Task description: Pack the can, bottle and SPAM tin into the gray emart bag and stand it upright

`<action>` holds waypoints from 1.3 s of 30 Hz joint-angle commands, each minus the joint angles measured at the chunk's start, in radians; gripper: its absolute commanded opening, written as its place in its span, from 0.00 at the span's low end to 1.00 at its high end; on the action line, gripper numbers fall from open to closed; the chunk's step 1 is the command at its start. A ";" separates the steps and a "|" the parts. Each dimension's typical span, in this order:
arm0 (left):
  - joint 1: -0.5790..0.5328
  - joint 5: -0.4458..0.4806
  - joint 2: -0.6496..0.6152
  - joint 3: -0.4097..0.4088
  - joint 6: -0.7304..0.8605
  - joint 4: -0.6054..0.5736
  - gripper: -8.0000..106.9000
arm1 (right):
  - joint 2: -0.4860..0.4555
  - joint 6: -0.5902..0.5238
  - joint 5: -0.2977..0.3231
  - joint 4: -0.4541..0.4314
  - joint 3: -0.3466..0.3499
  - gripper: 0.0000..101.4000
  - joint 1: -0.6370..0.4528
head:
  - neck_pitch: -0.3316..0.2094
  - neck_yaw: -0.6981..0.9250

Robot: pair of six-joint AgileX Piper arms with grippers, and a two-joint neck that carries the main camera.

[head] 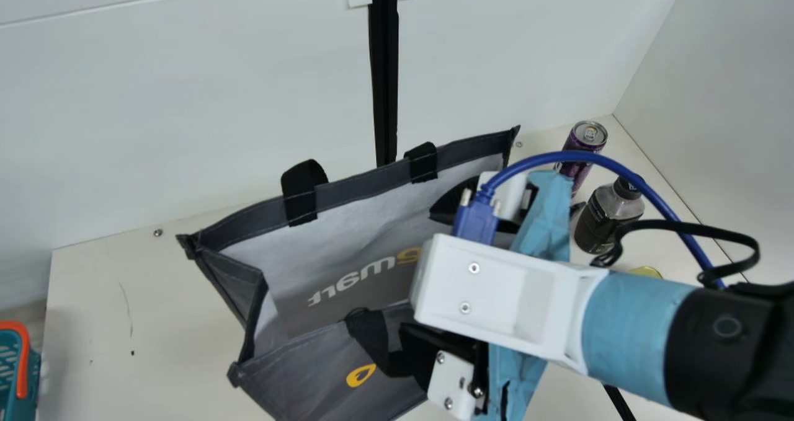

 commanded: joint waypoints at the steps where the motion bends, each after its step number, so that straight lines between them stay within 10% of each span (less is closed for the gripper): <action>1: 0.000 0.000 0.000 0.000 0.000 0.000 0.85 | -0.009 -0.004 -0.001 0.008 0.000 0.94 -0.003 | -0.023 -0.002; 39: 0.000 0.000 0.000 0.000 0.000 0.000 0.85 | -0.082 0.151 -0.001 0.168 -0.193 0.94 -0.151 | -0.023 -0.002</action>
